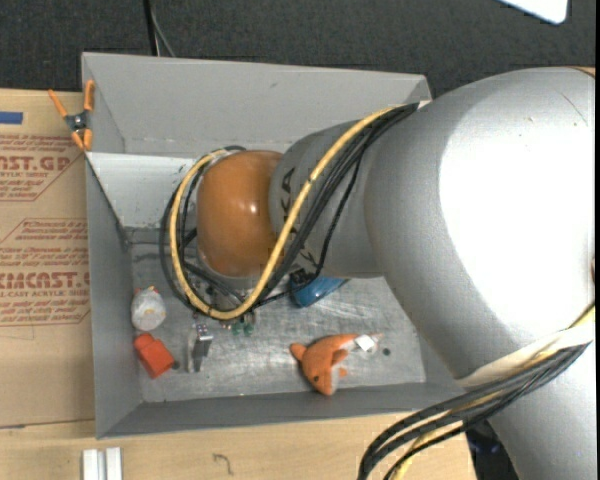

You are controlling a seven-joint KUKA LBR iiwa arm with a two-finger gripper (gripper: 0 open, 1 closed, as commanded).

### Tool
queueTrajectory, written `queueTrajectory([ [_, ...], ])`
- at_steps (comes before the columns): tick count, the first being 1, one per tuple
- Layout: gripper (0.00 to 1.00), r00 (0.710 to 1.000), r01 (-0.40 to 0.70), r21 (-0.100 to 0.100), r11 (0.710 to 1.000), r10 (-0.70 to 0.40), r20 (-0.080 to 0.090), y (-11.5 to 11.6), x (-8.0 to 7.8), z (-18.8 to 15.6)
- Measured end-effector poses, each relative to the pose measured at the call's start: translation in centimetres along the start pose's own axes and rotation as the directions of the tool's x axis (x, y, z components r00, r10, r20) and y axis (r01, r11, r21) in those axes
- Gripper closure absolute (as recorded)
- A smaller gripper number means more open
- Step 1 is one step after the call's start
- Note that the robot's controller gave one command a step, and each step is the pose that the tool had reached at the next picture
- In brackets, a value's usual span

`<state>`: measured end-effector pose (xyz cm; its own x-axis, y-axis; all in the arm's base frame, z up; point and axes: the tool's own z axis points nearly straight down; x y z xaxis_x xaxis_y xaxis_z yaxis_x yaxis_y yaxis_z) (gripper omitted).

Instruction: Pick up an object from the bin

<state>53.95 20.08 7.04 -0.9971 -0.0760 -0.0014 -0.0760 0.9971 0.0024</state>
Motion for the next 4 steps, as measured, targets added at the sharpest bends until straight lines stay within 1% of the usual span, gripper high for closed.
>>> queueTrajectory([
  [1, 0.0, 1.0, 0.0, 0.0, 1.0, 0.0, 0.0, 0.0, 0.0, 0.0],
  [2, 0.0, 0.998, -0.066, 0.004, 0.998, 0.066, -0.006, 1.6, -1.4, -3.3],
  [3, 0.0, 0.999, -0.044, -0.001, 0.999, 0.044, 0.007, 3.2, -0.9, -5.0],
  [4, 1.0, 0.999, -0.043, -0.005, 0.999, 0.044, 0.032, 4.3, -0.8, -1.6],
])
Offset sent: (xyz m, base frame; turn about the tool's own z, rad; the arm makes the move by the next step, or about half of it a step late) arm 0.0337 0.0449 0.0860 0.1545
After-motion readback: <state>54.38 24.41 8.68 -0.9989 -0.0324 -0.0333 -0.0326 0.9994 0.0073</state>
